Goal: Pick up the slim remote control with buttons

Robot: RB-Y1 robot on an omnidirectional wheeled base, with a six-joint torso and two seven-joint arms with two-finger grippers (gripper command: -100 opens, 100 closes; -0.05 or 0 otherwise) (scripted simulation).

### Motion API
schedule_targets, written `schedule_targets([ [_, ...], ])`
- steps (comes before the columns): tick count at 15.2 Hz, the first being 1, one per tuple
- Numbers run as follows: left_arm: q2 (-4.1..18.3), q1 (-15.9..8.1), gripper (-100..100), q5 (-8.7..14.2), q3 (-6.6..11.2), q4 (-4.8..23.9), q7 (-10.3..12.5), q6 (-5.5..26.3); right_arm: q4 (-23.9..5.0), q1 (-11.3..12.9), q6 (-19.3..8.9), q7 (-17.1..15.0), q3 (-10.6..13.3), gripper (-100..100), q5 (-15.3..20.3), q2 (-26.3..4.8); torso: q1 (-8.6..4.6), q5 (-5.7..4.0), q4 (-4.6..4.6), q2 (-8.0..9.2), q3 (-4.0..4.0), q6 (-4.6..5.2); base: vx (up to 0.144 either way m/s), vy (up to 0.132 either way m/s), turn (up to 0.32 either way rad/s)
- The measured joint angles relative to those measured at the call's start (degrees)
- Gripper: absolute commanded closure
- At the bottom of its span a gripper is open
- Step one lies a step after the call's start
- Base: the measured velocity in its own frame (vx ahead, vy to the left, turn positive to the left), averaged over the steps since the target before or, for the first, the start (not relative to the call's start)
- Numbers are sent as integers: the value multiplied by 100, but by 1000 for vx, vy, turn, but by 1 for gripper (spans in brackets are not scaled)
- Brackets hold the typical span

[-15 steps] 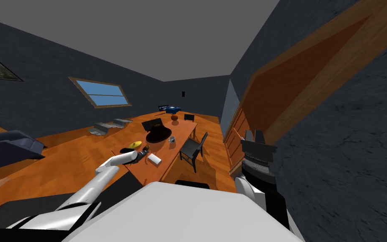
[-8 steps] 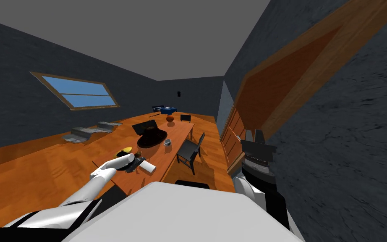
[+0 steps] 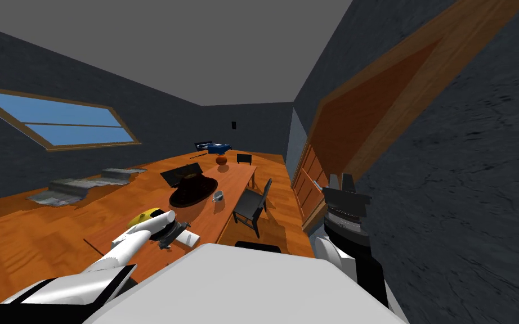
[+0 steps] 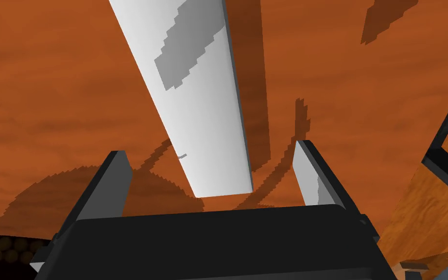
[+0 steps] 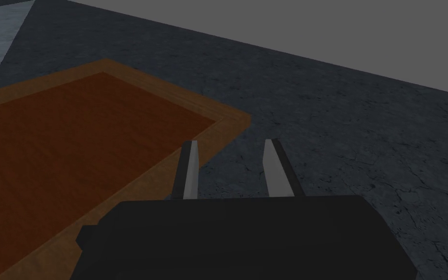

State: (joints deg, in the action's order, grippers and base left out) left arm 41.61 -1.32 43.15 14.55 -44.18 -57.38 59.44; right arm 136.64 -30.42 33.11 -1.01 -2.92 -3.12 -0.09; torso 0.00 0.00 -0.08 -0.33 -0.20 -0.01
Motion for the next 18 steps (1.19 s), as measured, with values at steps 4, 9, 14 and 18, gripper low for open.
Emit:
schedule_targets([
  [4, 33, -101, -100, 107, -24, 434, -168, 79, 0, 0, 0, 0, 0, 0, 0, 0, -5, -1, 3, 13, 8, 1, 47, 15, -93],
  [9, -194, -80, -100, 32, -108, 551, -78, -35, 0, 1, 0, 0, 0, 0, 0, 0, 21, 5, 8, 38, 22, -2, -9, 63, -39],
  [14, -268, -97, 100, 0, -125, 608, -27, -144, 0, 1, 0, 0, 0, 0, 0, 0, -3, 1, 8, 35, 21, 3, -8, 14, -2],
  [18, -140, -64, 100, 62, -90, 537, -88, -17, 0, 0, 0, 0, 1, 0, 0, 1, -32, -8, 7, 25, 15, -1, 20, -61, 33],
])
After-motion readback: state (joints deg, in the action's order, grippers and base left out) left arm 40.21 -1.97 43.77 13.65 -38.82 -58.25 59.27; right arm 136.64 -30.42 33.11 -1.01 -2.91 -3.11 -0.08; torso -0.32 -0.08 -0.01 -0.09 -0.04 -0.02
